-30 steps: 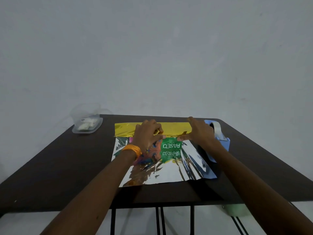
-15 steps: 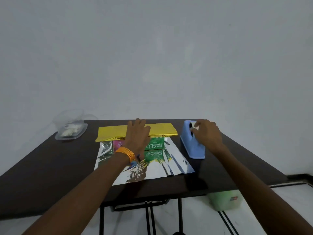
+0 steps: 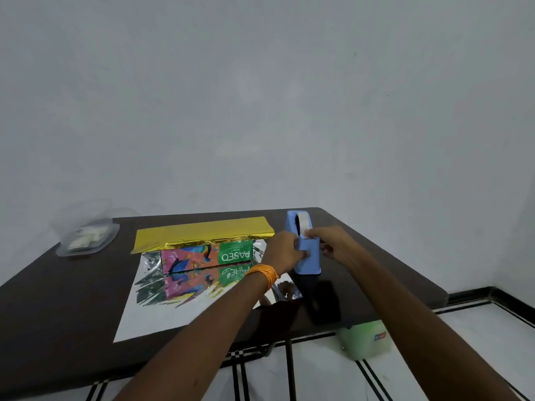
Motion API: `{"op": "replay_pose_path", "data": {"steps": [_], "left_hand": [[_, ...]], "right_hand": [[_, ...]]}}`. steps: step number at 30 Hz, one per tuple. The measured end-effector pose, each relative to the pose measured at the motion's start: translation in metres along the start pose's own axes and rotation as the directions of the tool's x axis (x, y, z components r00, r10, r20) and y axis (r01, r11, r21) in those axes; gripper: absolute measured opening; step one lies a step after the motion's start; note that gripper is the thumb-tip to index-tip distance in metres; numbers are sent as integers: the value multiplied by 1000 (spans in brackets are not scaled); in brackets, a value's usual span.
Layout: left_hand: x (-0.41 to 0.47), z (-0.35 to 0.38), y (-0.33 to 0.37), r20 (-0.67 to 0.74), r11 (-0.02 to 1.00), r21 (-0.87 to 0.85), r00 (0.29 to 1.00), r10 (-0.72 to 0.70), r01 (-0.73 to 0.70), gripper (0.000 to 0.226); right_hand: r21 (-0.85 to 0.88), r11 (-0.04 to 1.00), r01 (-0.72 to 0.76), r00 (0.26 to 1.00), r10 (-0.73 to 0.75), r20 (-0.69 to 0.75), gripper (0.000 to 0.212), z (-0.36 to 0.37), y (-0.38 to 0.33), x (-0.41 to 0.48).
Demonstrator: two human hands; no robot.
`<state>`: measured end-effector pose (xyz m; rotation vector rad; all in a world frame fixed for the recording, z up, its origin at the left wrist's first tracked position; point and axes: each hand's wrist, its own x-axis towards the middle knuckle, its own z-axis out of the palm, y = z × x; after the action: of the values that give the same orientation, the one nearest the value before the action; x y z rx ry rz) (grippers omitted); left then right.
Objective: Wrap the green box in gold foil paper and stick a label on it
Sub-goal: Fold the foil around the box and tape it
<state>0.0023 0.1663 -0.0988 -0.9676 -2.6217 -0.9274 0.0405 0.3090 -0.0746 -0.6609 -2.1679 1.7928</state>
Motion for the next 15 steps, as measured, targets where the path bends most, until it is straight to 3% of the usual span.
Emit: {"op": "replay_pose_path", "data": {"steps": [8, 12, 15], "left_hand": [[7, 9, -9, -27, 999, -38, 1000, -3, 2, 36], [7, 9, -8, -33, 998, -59, 999, 4, -6, 33], [6, 10, -7, -43, 998, -58, 999, 4, -7, 33]], "right_hand": [[-57, 996, 65, 993, -70, -96, 20, 3, -12, 1], [-235, 960, 152, 972, -189, -143, 17, 6, -23, 0], [-241, 957, 161, 962, -207, -177, 18, 7, -20, -5]]}}
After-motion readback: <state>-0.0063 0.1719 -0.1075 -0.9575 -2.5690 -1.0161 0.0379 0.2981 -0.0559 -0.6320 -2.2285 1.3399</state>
